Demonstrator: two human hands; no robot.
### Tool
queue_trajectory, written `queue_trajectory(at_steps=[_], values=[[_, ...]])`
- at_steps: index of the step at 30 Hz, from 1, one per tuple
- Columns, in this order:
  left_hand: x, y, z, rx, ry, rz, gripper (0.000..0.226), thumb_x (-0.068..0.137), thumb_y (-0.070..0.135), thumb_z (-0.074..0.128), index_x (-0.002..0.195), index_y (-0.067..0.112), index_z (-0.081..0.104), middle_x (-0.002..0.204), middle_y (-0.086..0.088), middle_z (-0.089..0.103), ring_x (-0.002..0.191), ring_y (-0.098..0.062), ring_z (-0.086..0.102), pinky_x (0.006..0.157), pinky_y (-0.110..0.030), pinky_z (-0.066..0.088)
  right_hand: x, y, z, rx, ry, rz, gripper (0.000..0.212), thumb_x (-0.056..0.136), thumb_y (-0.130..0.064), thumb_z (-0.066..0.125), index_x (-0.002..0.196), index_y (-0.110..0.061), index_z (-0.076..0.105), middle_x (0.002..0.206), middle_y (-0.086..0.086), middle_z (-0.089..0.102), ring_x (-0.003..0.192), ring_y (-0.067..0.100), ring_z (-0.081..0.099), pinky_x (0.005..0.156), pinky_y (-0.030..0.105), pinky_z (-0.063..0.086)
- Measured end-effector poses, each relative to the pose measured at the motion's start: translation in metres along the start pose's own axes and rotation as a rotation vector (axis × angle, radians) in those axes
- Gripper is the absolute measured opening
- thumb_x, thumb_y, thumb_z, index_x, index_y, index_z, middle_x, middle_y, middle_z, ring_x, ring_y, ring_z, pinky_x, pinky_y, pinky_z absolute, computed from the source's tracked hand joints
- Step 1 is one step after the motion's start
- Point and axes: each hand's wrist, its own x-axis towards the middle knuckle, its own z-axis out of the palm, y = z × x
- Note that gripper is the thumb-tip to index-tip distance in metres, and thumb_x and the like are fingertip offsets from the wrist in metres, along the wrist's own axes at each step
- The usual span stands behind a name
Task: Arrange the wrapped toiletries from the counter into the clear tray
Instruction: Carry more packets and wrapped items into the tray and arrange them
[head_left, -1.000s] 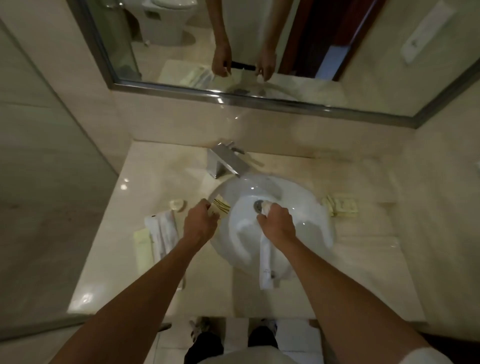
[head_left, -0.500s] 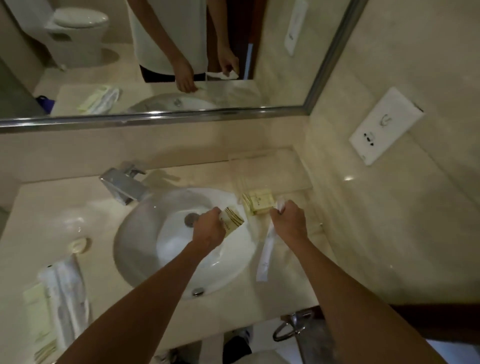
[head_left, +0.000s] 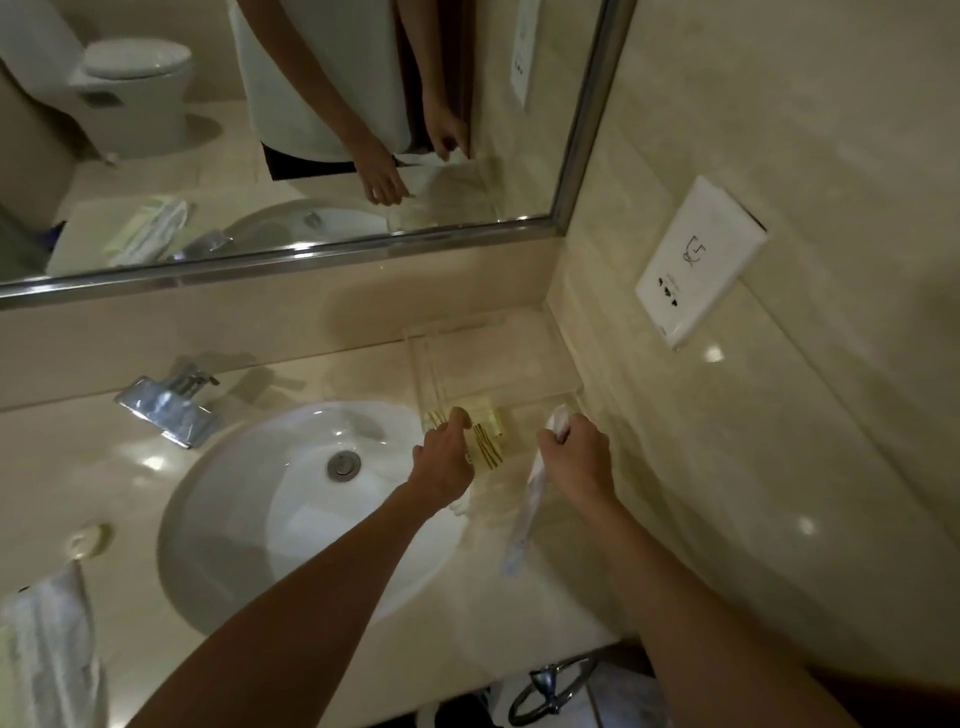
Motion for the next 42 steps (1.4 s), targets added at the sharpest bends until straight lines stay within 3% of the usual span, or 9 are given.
queue_trajectory(at_steps=[4, 8, 10, 12, 15, 21, 26, 32, 42], values=[[0.018, 0.014, 0.012, 0.008, -0.069, 0.117, 0.041, 0.074, -0.014, 0.043, 0.103, 0.013, 0.05, 0.106, -0.016, 0.058, 0.1, -0.035, 0.055, 0.082, -0.045, 0.052, 0.0, 0.009, -0.003, 0.002, 0.021, 0.062, 0.02, 0.089, -0.026, 0.059, 0.09, -0.006, 0.057, 0.1, 0.016, 0.067, 0.092, 0.033, 0.065, 0.067, 0.032, 0.044], [0.039, 0.036, 0.03, 0.04, -0.071, 0.148, 0.02, 0.085, 0.003, 0.054, 0.101, 0.013, 0.057, 0.112, -0.012, 0.057, 0.104, -0.029, 0.05, 0.088, -0.042, 0.044, -0.001, 0.022, -0.007, 0.015, 0.047, 0.105, 0.018, 0.088, -0.026, 0.06, 0.087, -0.009, 0.056, 0.097, 0.013, 0.067, 0.086, 0.028, 0.062, 0.065, 0.028, 0.038], [0.048, 0.043, 0.038, 0.055, -0.107, 0.204, 0.029, 0.081, 0.018, 0.067, 0.106, 0.014, 0.052, 0.116, -0.009, 0.051, 0.107, -0.028, 0.045, 0.091, -0.04, 0.038, -0.001, 0.028, -0.009, 0.018, 0.067, 0.107, 0.018, 0.089, -0.026, 0.061, 0.089, -0.008, 0.057, 0.093, 0.011, 0.065, 0.088, 0.028, 0.063, 0.065, 0.027, 0.038], [0.055, 0.046, 0.043, 0.096, -0.141, 0.243, 0.045, 0.073, 0.02, 0.073, 0.108, 0.015, 0.046, 0.117, -0.008, 0.045, 0.108, -0.027, 0.041, 0.09, -0.038, 0.034, -0.002, 0.034, -0.01, 0.017, 0.08, 0.107, 0.017, 0.089, -0.026, 0.06, 0.088, -0.009, 0.057, 0.091, 0.01, 0.065, 0.087, 0.028, 0.064, 0.065, 0.027, 0.037], [0.062, 0.047, 0.051, 0.169, -0.149, 0.311, 0.051, 0.069, 0.016, 0.071, 0.11, 0.014, 0.042, 0.116, -0.009, 0.042, 0.107, -0.027, 0.04, 0.087, -0.037, 0.032, -0.001, 0.04, -0.009, 0.011, 0.079, 0.114, 0.015, 0.088, -0.025, 0.059, 0.087, -0.009, 0.057, 0.089, 0.01, 0.064, 0.088, 0.029, 0.063, 0.066, 0.027, 0.037], [0.071, 0.047, 0.063, 0.396, -0.155, 0.428, 0.051, 0.072, 0.022, 0.068, 0.115, 0.011, 0.042, 0.119, -0.012, 0.044, 0.108, -0.029, 0.042, 0.098, -0.042, 0.037, 0.005, 0.046, -0.005, 0.012, 0.093, 0.134, 0.014, 0.089, -0.024, 0.061, 0.086, -0.011, 0.057, 0.089, 0.008, 0.064, 0.087, 0.027, 0.063, 0.066, 0.026, 0.037], [0.073, 0.041, 0.072, 0.616, -0.091, 0.525, 0.05, 0.082, 0.025, 0.061, 0.128, 0.011, 0.045, 0.143, -0.015, 0.038, 0.129, -0.033, 0.037, 0.11, -0.047, 0.029, 0.01, 0.05, -0.006, 0.007, 0.098, 0.136, 0.014, 0.089, -0.022, 0.061, 0.087, -0.008, 0.057, 0.088, 0.01, 0.063, 0.084, 0.028, 0.061, 0.066, 0.028, 0.036], [0.078, 0.036, 0.074, 0.667, -0.051, 0.551, 0.037, 0.088, 0.02, 0.059, 0.124, 0.012, 0.049, 0.129, -0.009, 0.051, 0.115, -0.028, 0.047, 0.099, -0.041, 0.039, 0.019, 0.05, -0.004, -0.004, 0.099, 0.125, 0.019, 0.089, -0.021, 0.062, 0.091, -0.002, 0.06, 0.092, 0.014, 0.065, 0.087, 0.031, 0.063, 0.066, 0.03, 0.04], [0.088, 0.044, 0.072, 0.554, -0.054, 0.462, 0.045, 0.076, -0.008, 0.064, 0.118, 0.003, 0.053, 0.124, -0.015, 0.05, 0.11, -0.03, 0.051, 0.088, -0.041, 0.05, 0.029, 0.049, -0.002, 0.032, 0.111, 0.126, 0.017, 0.088, -0.018, 0.061, 0.089, -0.002, 0.061, 0.091, 0.014, 0.065, 0.085, 0.029, 0.063, 0.07, 0.034, 0.048]])
